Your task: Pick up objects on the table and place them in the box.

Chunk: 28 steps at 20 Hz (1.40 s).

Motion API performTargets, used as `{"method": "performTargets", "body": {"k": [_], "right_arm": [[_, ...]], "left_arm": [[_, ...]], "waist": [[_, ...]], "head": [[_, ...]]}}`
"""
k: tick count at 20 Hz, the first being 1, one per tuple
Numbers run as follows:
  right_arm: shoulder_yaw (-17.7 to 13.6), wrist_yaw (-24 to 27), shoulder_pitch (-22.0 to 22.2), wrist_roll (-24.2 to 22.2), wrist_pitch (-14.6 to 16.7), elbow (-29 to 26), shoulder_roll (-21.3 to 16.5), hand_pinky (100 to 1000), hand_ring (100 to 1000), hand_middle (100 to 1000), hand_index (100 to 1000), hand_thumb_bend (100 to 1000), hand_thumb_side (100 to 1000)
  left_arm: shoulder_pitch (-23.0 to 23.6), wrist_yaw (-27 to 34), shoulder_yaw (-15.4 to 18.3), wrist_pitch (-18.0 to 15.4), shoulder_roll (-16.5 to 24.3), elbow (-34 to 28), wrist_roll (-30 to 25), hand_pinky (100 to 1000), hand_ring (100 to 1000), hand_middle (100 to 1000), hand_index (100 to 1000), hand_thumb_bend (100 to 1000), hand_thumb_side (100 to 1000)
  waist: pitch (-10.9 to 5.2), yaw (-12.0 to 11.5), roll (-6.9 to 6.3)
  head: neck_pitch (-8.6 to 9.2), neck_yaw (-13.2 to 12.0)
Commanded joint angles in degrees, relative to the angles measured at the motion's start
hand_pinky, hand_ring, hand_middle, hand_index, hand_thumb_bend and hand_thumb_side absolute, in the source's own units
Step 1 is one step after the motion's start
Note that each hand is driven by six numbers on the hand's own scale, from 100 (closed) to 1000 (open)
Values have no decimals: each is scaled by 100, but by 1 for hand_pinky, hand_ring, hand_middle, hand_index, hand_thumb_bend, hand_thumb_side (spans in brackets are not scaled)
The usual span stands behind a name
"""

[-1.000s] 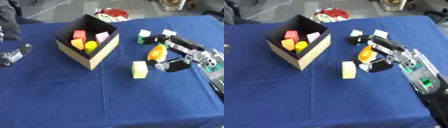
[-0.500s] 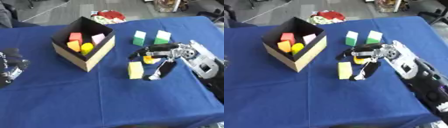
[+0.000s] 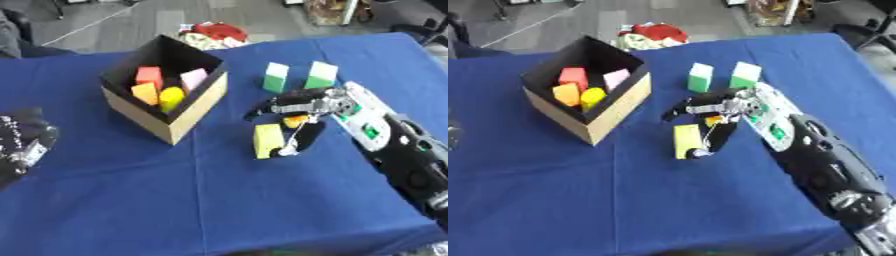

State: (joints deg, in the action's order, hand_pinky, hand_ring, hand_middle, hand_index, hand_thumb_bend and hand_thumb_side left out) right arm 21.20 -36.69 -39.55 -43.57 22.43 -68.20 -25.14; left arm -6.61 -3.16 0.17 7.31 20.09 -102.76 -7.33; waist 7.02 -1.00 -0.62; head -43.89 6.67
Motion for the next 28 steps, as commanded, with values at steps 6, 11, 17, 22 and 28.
{"method": "performTargets", "body": {"k": [6, 11, 17, 22, 28], "right_arm": [[-271, -598, -106, 1035, 117, 287, -38, 862, 767, 583, 854, 315, 149], [-595, -463, -437, 1370, 74, 13, 209, 804, 634, 420, 685, 201, 100], [-1155, -545, -1317, 1919, -421, 280, 764, 804, 624, 435, 697, 165, 100], [-1493, -1030, -1629, 2416, -917, 1078, 1252, 810, 648, 511, 754, 141, 100], [-1544, -1612, -1630, 2751, -1463, 2024, 1745, 845, 760, 743, 920, 280, 330]], "left_arm": [[-2, -49, 46, 4, -12, -58, -57, 767, 628, 640, 817, 578, 525], [62, -23, 23, -8, -191, -54, -102, 767, 627, 638, 819, 576, 529], [85, -73, -39, -155, -407, -58, -255, 769, 628, 640, 826, 581, 536], [25, -63, -110, -229, -599, -44, -378, 769, 628, 638, 826, 572, 540], [-49, -48, -192, -227, -708, -38, -463, 768, 628, 638, 827, 523, 555]], "waist": [[-175, -16, -41], [-259, -132, -99], [-285, -517, -124], [-243, -847, -121], [-191, -1057, -124]], "head": [[-23, -10], [-23, 67], [-23, 419], [-23, 719], [-23, 966]]}}
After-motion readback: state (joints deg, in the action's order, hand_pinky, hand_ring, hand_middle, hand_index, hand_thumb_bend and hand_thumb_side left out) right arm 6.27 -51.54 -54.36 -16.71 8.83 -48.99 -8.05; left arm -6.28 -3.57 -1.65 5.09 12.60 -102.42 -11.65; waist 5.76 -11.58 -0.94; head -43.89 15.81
